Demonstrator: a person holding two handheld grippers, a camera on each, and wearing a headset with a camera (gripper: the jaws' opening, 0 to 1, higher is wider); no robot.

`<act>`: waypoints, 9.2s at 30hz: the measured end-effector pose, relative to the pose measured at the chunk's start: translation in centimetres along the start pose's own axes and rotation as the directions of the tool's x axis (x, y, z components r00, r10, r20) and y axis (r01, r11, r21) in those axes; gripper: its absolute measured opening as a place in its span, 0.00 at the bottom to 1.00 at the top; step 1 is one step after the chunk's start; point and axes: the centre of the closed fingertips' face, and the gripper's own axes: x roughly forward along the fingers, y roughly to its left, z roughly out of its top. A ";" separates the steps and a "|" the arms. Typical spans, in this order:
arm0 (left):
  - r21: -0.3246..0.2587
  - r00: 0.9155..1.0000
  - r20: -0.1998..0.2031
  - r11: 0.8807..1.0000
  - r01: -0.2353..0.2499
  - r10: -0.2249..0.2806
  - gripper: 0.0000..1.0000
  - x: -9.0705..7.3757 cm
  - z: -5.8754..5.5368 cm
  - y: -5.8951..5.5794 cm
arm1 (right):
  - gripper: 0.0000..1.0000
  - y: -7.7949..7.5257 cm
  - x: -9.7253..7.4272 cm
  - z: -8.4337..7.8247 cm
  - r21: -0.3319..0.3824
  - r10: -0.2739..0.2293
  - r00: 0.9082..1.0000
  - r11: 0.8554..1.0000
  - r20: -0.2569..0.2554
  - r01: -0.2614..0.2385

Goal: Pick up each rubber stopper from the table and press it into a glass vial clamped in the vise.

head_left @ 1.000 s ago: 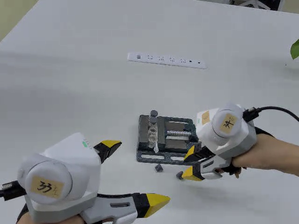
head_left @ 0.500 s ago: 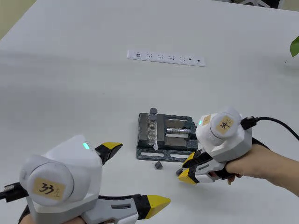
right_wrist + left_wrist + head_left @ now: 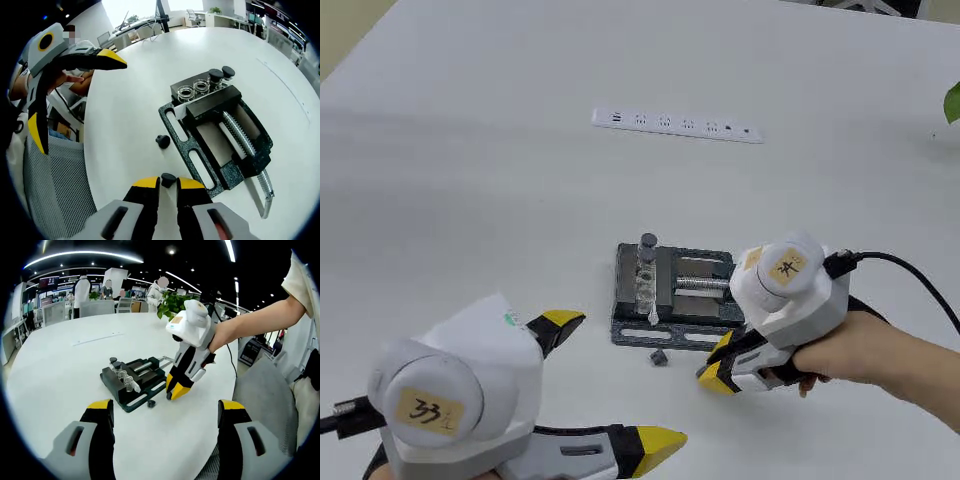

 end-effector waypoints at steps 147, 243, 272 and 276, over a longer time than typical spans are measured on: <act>0.404 0.944 -0.136 0.853 0.330 -0.301 0.03 0.7 3.4 -5.3 | 0.12 9.1 -10.7 6.6 -0.528 0.219 0.976 0.826 -0.023 -0.197; 0.152 0.998 -0.059 0.988 0.003 0.006 0.99 0.3 1.3 3.3 | 0.06 5.4 -8.5 7.3 -0.577 0.126 0.986 0.800 -0.108 -0.165; 0.056 0.994 -0.043 0.994 -0.098 0.101 0.98 -2.6 -1.2 6.2 | 0.06 -0.5 -6.0 11.3 -0.685 0.019 0.981 0.713 -0.193 -0.148; 0.045 0.993 -0.043 0.993 -0.111 0.113 0.98 -2.9 -1.4 6.4 | 0.06 -1.3 -5.3 11.5 -0.708 -0.013 0.978 0.691 -0.209 -0.142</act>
